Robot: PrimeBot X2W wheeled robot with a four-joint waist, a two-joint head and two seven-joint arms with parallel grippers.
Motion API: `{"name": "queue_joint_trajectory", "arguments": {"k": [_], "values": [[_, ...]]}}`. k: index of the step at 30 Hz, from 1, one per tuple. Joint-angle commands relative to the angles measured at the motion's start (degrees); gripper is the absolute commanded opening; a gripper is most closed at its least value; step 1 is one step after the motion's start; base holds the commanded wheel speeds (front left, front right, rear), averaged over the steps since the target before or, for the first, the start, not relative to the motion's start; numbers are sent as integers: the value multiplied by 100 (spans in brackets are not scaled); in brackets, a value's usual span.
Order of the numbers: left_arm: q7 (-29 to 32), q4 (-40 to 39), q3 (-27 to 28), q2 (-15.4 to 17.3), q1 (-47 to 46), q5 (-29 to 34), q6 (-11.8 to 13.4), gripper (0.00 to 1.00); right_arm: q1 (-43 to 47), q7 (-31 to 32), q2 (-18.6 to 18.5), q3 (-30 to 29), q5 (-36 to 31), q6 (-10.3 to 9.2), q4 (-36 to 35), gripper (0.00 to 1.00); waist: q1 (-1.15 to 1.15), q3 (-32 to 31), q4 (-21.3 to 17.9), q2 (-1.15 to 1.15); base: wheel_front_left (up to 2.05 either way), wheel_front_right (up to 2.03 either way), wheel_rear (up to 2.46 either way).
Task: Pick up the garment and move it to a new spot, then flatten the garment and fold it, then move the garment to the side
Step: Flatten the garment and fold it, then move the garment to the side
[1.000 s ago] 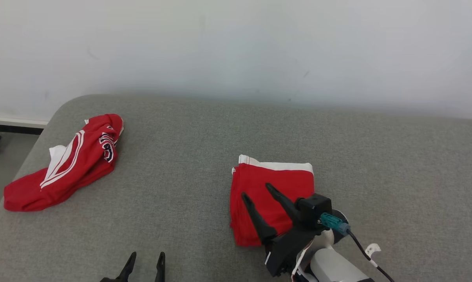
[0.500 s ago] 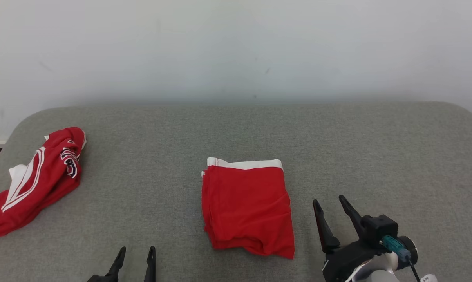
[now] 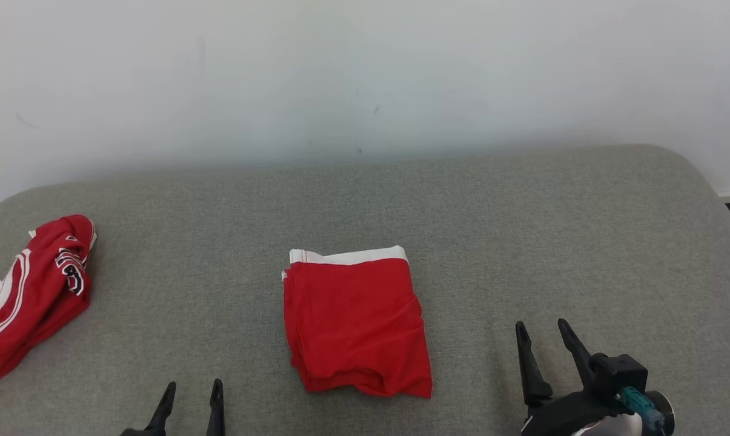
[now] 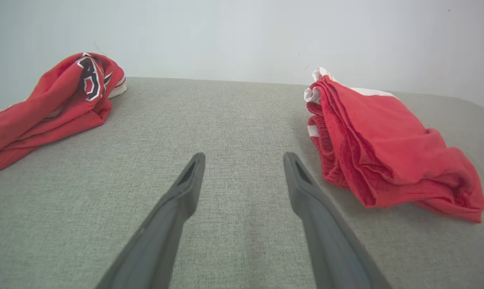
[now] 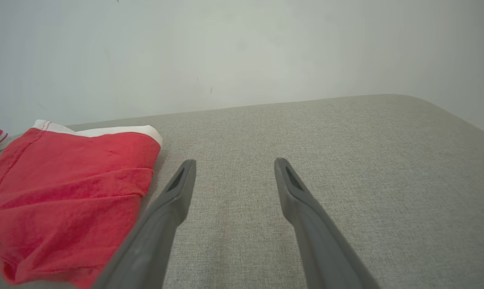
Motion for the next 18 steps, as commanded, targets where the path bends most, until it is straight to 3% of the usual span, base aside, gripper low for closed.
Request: {"name": "queue_joint_trajectory", "arguments": {"k": [1,18], "values": [[-19,-30,34,-5,106,59,36,100,73,1,25,10,50,-14,-29,100,0,-20,-26,-1,0,0,0],[-19,-238,136,-4,264,90,106,100,187,1,25,184,340,-14,18,100,0,-48,-108,-1,0,0,0]]}}
